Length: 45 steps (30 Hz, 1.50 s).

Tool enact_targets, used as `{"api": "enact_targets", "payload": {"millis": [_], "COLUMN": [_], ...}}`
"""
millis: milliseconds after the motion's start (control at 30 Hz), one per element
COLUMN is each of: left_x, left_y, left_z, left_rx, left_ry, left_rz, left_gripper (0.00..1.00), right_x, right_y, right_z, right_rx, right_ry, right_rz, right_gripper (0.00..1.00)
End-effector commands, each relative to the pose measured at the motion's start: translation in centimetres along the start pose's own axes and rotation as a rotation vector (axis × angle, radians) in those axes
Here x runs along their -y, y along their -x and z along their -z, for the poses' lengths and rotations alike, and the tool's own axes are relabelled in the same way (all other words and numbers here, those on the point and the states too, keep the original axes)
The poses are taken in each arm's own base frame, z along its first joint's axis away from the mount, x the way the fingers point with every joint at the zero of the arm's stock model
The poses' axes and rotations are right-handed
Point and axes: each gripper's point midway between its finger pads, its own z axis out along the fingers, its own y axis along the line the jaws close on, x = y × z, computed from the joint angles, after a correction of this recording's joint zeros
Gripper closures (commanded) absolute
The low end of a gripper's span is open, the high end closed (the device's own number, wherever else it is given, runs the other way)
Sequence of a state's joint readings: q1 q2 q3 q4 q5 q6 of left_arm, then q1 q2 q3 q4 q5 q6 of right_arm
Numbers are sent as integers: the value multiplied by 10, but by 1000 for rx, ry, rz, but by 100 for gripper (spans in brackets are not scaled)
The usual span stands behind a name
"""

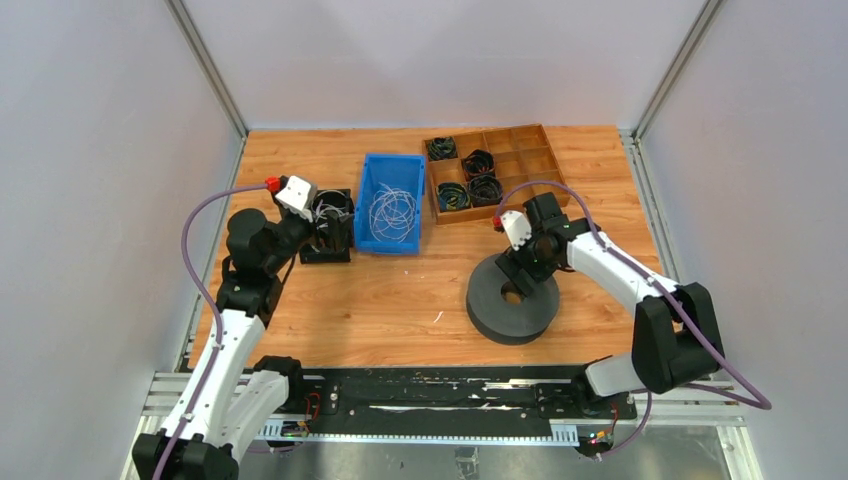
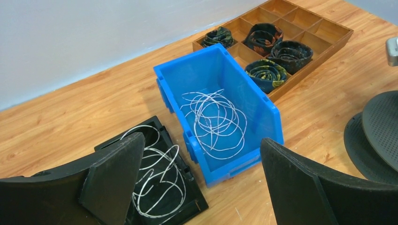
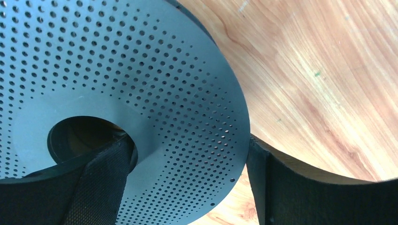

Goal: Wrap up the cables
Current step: Move the cable reel to the center of the board.

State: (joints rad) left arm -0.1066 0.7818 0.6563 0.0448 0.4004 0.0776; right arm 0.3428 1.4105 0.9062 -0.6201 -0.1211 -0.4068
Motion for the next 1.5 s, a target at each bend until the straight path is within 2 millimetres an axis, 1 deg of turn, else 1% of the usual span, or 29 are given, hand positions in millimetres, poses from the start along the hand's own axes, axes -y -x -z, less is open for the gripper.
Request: {"api": "enact_targets", "payload": {"millis": [0, 100, 300, 367, 600, 700, 800, 867, 1033, 1267, 1333, 1467], "left_x": [-4, -8, -7, -7, -4, -2, 0, 3, 9, 11, 15, 26], "left_y": [1, -3, -16, -16, -18, -23, -26, -27, -31, -34, -37, -55], "left_z": [-1, -3, -9, -10, -12, -14, -16, -16, -17, -23, -27, -42], "left_rx": [16, 6, -29, -34, -39, -52, -62, -64, -69, -86, -100, -216], "left_ry": [11, 36, 14, 16, -7, -21, -25, -33, -55, -65, -79, -119], "left_rz": [-11, -6, 6, 10, 2, -5, -15, -18, -30, -57, -57, -95], "left_gripper": [2, 2, 2, 2, 2, 2, 2, 2, 2, 2, 2, 2], "right_x": [-12, -23, -48, -55, -75, -84, -86, -84, -84, -89, -86, -71], "right_y": [20, 35, 68, 78, 98, 101, 101, 101, 109, 113, 116, 114], "right_z": [0, -3, -12, -16, -20, -24, -24, -21, -2, 22, 32, 48], "right_rx": [14, 32, 58, 65, 88, 82, 74, 76, 109, 144, 169, 228], "right_ry": [15, 47, 78, 80, 108, 121, 129, 121, 131, 178, 176, 157], "right_rz": [32, 54, 140, 167, 206, 233, 235, 241, 254, 276, 272, 222], "right_gripper": [16, 20, 24, 24, 25, 21, 17, 15, 10, 8, 8, 9]}}
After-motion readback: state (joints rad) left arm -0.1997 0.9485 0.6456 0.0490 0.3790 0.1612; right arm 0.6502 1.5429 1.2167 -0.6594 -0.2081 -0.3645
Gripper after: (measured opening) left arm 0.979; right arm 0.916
